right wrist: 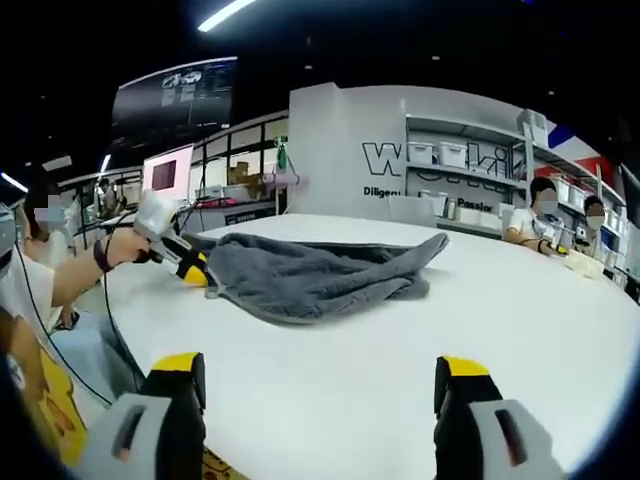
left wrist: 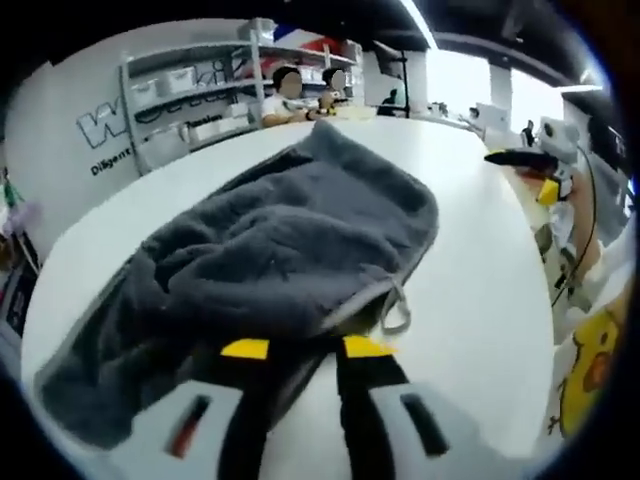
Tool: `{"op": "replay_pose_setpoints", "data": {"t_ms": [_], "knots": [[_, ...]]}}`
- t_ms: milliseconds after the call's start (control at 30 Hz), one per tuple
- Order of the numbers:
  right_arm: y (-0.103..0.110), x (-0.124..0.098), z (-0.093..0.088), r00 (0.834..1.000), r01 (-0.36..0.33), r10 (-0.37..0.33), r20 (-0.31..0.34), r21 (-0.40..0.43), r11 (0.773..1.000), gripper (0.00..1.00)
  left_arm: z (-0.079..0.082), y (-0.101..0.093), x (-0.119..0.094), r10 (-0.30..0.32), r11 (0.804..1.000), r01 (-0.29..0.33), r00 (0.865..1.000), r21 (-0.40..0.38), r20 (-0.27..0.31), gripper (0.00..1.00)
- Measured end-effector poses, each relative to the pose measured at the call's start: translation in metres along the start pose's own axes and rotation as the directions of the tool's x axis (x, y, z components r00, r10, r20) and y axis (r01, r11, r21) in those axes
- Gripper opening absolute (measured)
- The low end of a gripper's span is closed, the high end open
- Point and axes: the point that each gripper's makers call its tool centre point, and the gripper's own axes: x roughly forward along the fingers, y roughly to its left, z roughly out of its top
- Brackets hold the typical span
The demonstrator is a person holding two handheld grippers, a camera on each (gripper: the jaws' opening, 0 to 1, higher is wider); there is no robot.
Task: Fold the towel on the table until its edges align and the towel forms a compact rectangular stack.
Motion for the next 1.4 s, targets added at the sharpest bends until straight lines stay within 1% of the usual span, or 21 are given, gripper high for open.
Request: {"op": "replay_pose_setpoints", "data": {"t_ms": [33,67,100,200,233,333,367,467,533,567,600,733,767,867,933,1000,1033,1100,1233,1300,1400], "knots": [[0.0,0.0,0.0,1.0,-0.001,0.001,0.0,0.0,1.0,0.99,0.0,-0.006,0.0,0.001,1.0,-0.001,1.0,-0.008,0.0,0.23],[0.002,0.0,0.0,1.0,-0.004,0.004,-0.001,0.001,1.0,0.99,0.0,-0.006,0.001,-0.005,1.0,0.005,1.0,-0.018,0.0,0.22],[0.002,0.0,-0.001,1.0,-0.005,0.005,-0.002,0.001,1.0,0.99,0.0,-0.001,0.002,-0.008,1.0,0.008,1.0,-0.022,-0.001,0.2],[0.004,0.0,-0.001,1.0,-0.007,0.007,-0.004,-0.002,1.0,0.99,-0.001,-0.003,0.001,0.004,1.0,-0.004,1.0,-0.014,-0.012,0.12],[0.004,0.0,-0.001,1.0,-0.007,0.007,-0.004,-0.002,1.0,0.99,-0.002,0.001,0.001,0.006,1.0,-0.006,1.0,-0.01,-0.015,0.1],[0.005,-0.001,-0.001,1.0,-0.01,0.01,-0.005,-0.004,1.0,0.99,-0.002,0.005,-0.003,-0.013,0.999,0.012,1.0,-0.04,-0.012,0.07],[0.005,-0.001,-0.001,1.0,-0.01,0.01,-0.006,-0.006,1.0,0.99,-0.002,0.006,-0.008,-0.025,0.998,0.025,1.0,-0.053,-0.003,0.07],[0.005,-0.002,0.0,1.0,-0.01,0.01,-0.005,-0.009,1.0,0.99,0.001,0.005,-0.024,-0.021,0.999,0.022,1.0,-0.05,0.018,0.07],[0.004,-0.003,0.0,1.0,-0.008,0.008,-0.004,-0.011,1.0,0.99,0.004,0.013,-0.037,-0.008,0.999,0.01,0.999,-0.037,0.034,0.07],[0.003,-0.004,0.001,1.0,-0.007,0.007,-0.003,-0.013,1.0,0.99,0.006,0.021,-0.04,-0.003,0.999,0.004,0.999,-0.033,0.04,0.07],[0.003,-0.004,0.001,1.0,-0.006,0.006,-0.003,-0.013,1.0,0.99,0.008,0.023,-0.044,0.004,1.0,-0.002,0.999,-0.03,0.046,0.07],[0.002,-0.003,0.002,1.0,-0.005,0.005,0.001,-0.011,1.0,0.99,0.014,0.039,-0.081,0.06,0.998,-0.059,0.994,-0.015,0.094,0.07],[0.002,-0.003,0.002,1.0,-0.006,0.006,0.0,-0.011,1.0,0.99,0.015,0.047,-0.092,0.078,0.997,-0.077,0.991,-0.012,0.106,0.07],[0.002,-0.002,0.002,1.0,-0.01,0.01,-0.001,-0.01,1.0,0.99,0.014,0.064,-0.117,0.127,0.992,-0.126,0.983,-0.016,0.131,0.07],[0.003,-0.001,0.002,1.0,-0.013,0.013,0.0,-0.011,1.0,0.99,0.01,0.07,-0.129,0.141,0.99,-0.14,0.981,-0.015,0.134,0.07],[0.004,-0.001,0.002,1.0,-0.016,0.016,0.001,-0.012,1.0,0.99,0.003,0.079,-0.145,0.171,0.985,-0.17,0.975,-0.018,0.139,0.07],[0.004,-0.001,0.002,1.0,-0.016,0.016,0.001,-0.012,1.0,0.99,-0.001,0.08,-0.149,0.177,0.984,-0.176,0.974,-0.016,0.138,0.07],[0.005,0.0,0.001,1.0,-0.019,0.019,-0.001,-0.012,1.0,0.99,-0.013,0.087,-0.161,0.197,0.98,-0.197,0.972,-0.016,0.128,0.07],[0.005,0.001,0.001,1.0,-0.023,0.023,-0.005,-0.014,1.0,0.99,-0.03,0.097,-0.174,0.227,0.974,-0.226,0.967,-0.024,0.114,0.07],[0.006,0.002,0.001,1.0,-0.025,0.025,-0.005,-0.014,1.0,0.99,-0.042,0.102,-0.18,0.236,0.972,-0.234,0.967,-0.029,0.099,0.07],[0.008,0.004,0.0,1.0,-0.03,0.03,-0.009,-0.014,0.999,0.99,-0.065,0.107,-0.186,0.244,0.97,-0.243,0.967,-0.013,0.077,0.07]]}}
